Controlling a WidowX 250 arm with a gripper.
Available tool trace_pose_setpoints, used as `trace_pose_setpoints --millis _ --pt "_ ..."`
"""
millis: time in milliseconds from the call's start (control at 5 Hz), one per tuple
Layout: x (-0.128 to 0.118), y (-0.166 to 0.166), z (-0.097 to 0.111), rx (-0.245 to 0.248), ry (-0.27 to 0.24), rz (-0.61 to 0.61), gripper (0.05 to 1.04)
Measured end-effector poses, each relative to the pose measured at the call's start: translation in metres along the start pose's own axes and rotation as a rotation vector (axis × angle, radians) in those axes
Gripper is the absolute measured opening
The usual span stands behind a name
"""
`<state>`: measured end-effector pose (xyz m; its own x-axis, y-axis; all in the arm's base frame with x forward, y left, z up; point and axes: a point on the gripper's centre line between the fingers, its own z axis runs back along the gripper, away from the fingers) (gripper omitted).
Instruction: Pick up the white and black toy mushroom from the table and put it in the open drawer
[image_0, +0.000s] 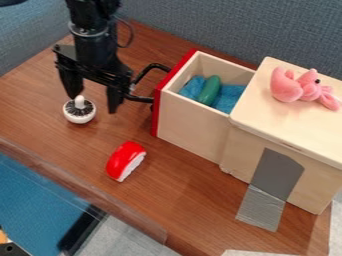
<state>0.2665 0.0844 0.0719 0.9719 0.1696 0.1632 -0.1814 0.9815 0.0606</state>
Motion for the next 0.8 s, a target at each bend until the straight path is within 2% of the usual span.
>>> trace_pose_setpoints --millis 400,800 --pt "0.007 0.034 -0.017 0.061 0.047 0.061 1.001" --pt "0.013 0.041 -0.032 0.08 0.078 0.068 1.001"
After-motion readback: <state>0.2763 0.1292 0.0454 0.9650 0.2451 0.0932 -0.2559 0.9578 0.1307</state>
